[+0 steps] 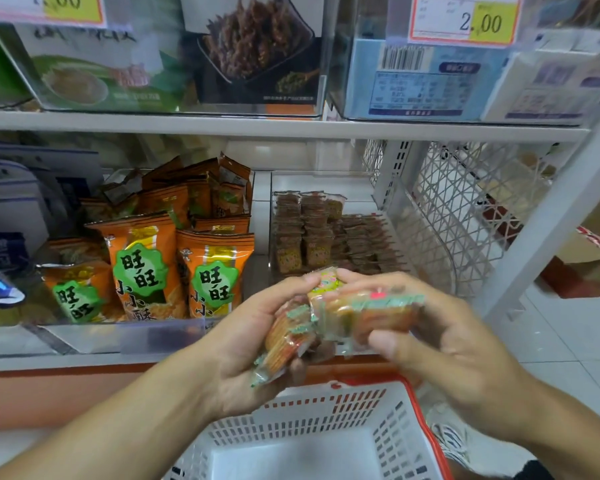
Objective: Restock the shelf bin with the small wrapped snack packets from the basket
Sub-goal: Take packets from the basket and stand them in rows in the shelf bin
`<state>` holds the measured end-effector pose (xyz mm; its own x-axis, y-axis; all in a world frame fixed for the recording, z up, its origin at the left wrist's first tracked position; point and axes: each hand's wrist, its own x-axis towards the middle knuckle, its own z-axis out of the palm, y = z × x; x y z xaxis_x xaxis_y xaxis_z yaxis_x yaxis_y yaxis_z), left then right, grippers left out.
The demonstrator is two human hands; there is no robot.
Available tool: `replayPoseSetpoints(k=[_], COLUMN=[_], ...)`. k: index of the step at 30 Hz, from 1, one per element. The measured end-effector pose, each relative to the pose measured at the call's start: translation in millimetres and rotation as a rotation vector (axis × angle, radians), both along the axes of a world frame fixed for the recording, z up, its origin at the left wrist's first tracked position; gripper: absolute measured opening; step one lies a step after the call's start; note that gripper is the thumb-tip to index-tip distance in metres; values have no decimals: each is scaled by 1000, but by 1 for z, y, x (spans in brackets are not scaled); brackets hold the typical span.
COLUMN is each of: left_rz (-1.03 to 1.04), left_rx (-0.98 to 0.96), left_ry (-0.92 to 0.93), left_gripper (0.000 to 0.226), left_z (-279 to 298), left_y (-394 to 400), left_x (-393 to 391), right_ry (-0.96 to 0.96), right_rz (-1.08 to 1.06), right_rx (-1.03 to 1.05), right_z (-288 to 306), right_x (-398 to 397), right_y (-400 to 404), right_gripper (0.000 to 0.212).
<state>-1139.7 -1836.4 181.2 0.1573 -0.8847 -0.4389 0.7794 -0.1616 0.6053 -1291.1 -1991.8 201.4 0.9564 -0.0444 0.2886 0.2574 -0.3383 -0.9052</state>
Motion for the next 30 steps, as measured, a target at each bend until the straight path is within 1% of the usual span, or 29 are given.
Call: replayPoseSetpoints(k=[1, 3, 4, 5, 7, 10, 11, 13, 17, 21, 23, 27, 30], left_rz=[2, 52, 81, 110, 154, 204, 213, 219, 269, 301, 311, 311, 329], left_rx=[-10, 7, 17, 26, 46, 1, -19, -32, -59, -63, -52, -27, -30], left_ry=[-6, -63, -105, -150, -245, -382, -382, -323, -289, -314, -325, -350, -352], left_gripper=[43, 43, 41, 38, 36, 42, 39, 30, 38, 41, 41, 38, 36], left_z=[-1, -3, -3, -4, -5, -4, -3, -2, 0, 2, 1, 1, 1], left_y=[2, 2, -1, -1, -3, -6, -6, -5, -5, -6, -5, -5, -6], left_x=[0, -1, -2, -4, -7, -10, -11, -14, -17, -17, -17, -20, -22], right_ry=[0, 19, 41, 71, 160, 270, 276, 255, 207, 207, 194, 181, 172], right_rz=[-6, -112, -170, -217, -279, -340, -366, -431, -483, -502, -511, -535, -496], right_rx=[179, 505, 601, 641, 660, 700, 724, 775, 803, 830, 852, 895, 995], right_z=[3, 4, 4, 3, 2, -1, -2, -5, -9, -12, -14, -17, -17], right_x=[0, 3, 5, 7, 10, 12, 12, 13, 14, 15, 15, 15, 17], right_y=[1, 1, 1, 1, 3, 4, 5, 7, 13, 15, 16, 20, 20], right_gripper=[35, 43, 48, 50, 44, 37, 36, 35, 35, 38, 39, 31, 32])
